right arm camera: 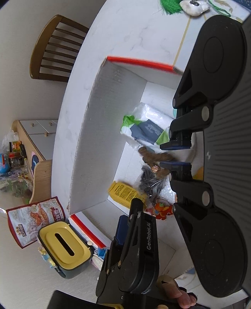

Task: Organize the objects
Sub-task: 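Lower the bracelet and yellow box into the box and open both grippers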

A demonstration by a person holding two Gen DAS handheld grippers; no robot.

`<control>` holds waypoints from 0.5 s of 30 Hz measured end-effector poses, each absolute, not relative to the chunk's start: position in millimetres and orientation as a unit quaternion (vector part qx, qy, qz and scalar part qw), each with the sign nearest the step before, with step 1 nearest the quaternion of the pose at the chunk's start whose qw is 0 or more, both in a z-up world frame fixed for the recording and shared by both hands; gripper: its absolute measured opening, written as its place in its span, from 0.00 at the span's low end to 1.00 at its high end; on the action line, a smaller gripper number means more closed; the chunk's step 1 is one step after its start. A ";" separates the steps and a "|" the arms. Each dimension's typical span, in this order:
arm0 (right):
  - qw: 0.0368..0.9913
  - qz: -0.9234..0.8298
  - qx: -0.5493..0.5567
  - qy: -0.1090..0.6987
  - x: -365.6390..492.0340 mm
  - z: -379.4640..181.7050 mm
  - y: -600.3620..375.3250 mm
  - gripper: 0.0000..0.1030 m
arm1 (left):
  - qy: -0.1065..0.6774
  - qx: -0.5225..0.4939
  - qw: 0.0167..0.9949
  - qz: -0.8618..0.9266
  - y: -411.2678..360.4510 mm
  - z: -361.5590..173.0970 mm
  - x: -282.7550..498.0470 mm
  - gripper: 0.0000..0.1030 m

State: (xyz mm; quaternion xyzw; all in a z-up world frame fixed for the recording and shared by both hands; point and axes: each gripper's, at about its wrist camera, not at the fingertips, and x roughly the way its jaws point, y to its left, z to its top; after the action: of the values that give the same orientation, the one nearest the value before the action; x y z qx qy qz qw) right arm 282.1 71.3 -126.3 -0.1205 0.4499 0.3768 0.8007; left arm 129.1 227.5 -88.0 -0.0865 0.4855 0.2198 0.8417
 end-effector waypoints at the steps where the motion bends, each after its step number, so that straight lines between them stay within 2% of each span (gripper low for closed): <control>1: 0.802 0.377 -0.118 0.448 281.1 -124.3 68.6 0.10 | 0.483 -0.086 0.843 0.219 225.2 -86.3 127.9 0.38; 15: 0.823 0.386 -0.075 0.411 260.5 -80.5 26.5 0.11 | 0.444 -0.068 0.870 0.203 179.1 -46.5 115.9 0.52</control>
State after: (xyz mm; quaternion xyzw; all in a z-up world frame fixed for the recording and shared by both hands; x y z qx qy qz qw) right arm 260.5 26.5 -80.5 -0.0752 0.4110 0.3858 0.8225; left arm 115.9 179.1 -46.5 -0.0683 0.4437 0.2033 0.8701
